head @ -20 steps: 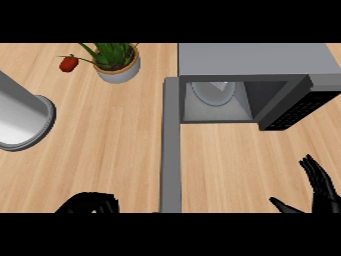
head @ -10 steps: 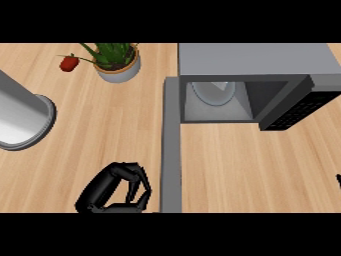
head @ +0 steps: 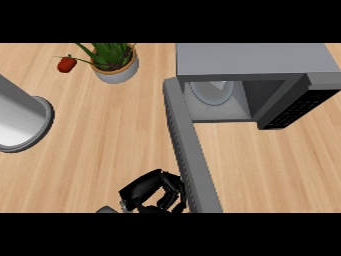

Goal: Pick up the milk, place it into the microwave and close the microwave

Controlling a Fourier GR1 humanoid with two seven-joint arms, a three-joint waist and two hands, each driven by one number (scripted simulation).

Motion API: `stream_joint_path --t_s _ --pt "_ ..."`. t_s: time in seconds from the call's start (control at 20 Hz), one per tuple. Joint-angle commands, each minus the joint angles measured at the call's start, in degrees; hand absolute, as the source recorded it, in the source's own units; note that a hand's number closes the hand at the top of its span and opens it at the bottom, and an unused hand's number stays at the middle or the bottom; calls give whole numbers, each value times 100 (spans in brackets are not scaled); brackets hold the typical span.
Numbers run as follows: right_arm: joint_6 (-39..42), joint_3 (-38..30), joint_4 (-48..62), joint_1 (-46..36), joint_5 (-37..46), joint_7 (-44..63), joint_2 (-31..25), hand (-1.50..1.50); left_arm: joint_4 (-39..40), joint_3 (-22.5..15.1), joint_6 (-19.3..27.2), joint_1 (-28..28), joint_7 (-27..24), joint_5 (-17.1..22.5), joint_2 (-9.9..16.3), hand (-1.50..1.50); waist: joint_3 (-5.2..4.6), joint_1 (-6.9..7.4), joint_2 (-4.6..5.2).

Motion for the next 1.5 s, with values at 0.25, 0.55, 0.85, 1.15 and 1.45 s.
stream_joint_path --t_s 0.25,0.55,0.85,1.15,1.45 --pt "629 52 -294 91 -103 -173 -231 -150 1504 -2192 1874 -1119 -628 970 -6 150 -13 -131 30" --pt "735 299 -933 245 -153 -110 -189 -150 1141 -3000 2878 -1572 -643 2130 -1 150 -20 -290 38" --pt "651 402 -1399 3 -331 301 -251 -150 1105 -3200 3508 -2275 -384 3028 -1 -150 -33 -554 88" --pt "786 391 -1646 -38 -519 593 -505 -150 1092 -3471 4027 -2854 -335 3562 -5 150 -31 -808 119" --pt "948 590 -1933 -185 -533 802 -667 -150 1220 -3235 4541 -3621 -554 3823 -5 150 -37 -1062 154"
